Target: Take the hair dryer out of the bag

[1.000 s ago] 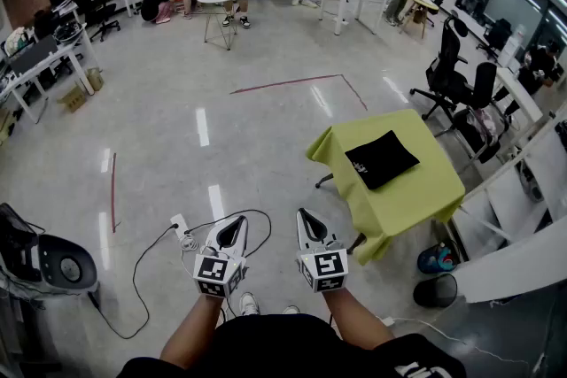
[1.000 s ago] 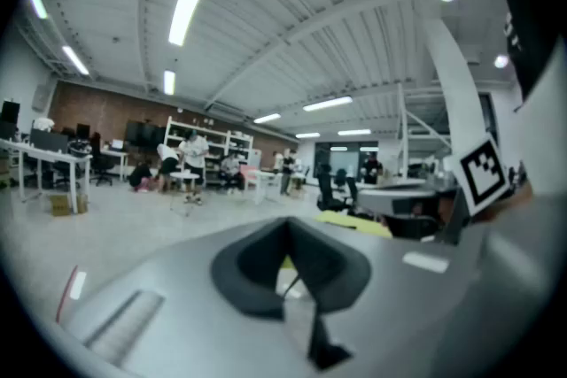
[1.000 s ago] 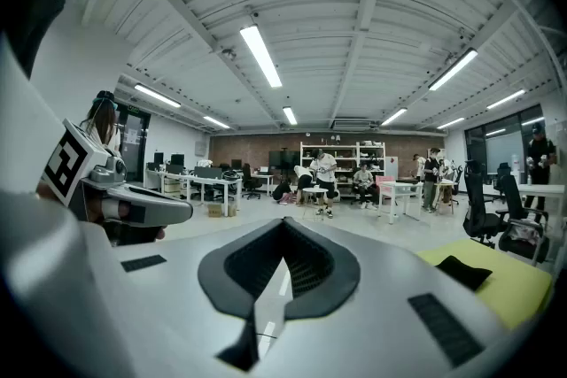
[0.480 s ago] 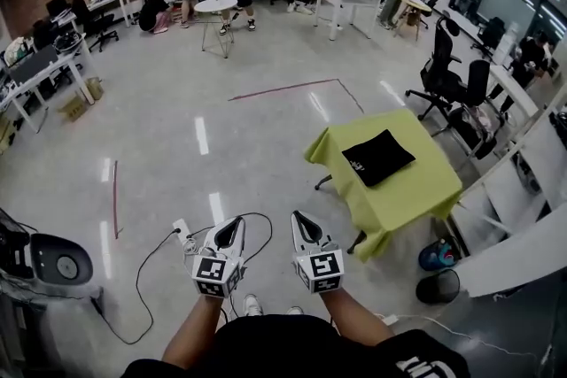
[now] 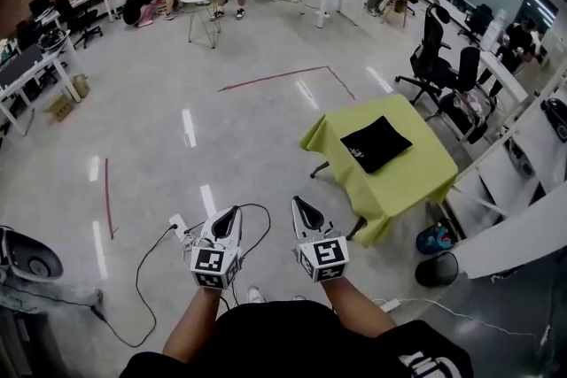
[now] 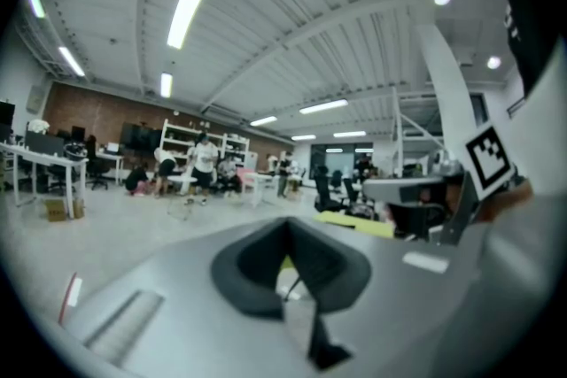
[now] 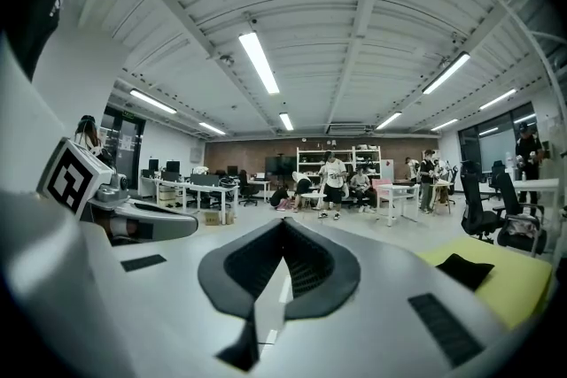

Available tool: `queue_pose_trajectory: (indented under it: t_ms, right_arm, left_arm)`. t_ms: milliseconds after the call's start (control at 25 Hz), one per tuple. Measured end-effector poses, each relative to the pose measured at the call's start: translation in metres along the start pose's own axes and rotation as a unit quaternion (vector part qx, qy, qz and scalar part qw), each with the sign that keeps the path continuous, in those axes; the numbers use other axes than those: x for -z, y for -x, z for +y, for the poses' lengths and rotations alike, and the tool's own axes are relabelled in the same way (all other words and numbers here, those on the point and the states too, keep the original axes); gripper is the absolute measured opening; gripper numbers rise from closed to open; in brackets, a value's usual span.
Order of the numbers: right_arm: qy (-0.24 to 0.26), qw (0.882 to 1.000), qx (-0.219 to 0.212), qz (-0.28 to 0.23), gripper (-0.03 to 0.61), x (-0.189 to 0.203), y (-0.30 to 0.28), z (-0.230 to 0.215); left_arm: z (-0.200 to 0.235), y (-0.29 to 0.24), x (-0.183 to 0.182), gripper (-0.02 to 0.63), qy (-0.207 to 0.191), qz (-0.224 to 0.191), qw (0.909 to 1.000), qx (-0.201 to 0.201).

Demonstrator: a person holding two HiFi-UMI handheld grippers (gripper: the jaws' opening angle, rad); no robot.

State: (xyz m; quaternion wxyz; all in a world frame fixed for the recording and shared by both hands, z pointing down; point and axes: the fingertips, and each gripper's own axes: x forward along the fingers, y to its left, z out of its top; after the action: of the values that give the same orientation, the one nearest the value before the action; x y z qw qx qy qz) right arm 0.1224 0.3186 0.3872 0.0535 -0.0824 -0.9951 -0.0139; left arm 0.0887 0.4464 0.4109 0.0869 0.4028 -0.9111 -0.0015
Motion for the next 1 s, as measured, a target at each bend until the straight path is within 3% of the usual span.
queue_pose_trajectory:
  t_ms: [240,480,720,1000]
  right_arm:
    - [0.001,1.0,0.013,0.006,0.006,0.004,-0.014,0.011]
    - [-0.007,1.0,0.025,0.012,0.006,0.007,-0.025,0.01]
    - [-0.012,0.999,0.035,0.008,0.006,0.006,-0.054,-0.021]
    - [-0.011,0.999,0.034,0.001,0.006,-0.001,-0.094,-0.079]
  left_arm:
    - [0.011,-0.006,-0.003,0.006,-0.012,-0.014,0.9996,0.021]
    - [0.023,-0.015,0.001,0.006,-0.017,-0.002,0.9994,0.031]
    - [0.029,-0.051,-0.018,0.006,0.013,-0.008,0.9986,0.05]
    - [0.034,-0.121,-0.03,0.006,-0.004,-0.005,0.9991,0.043]
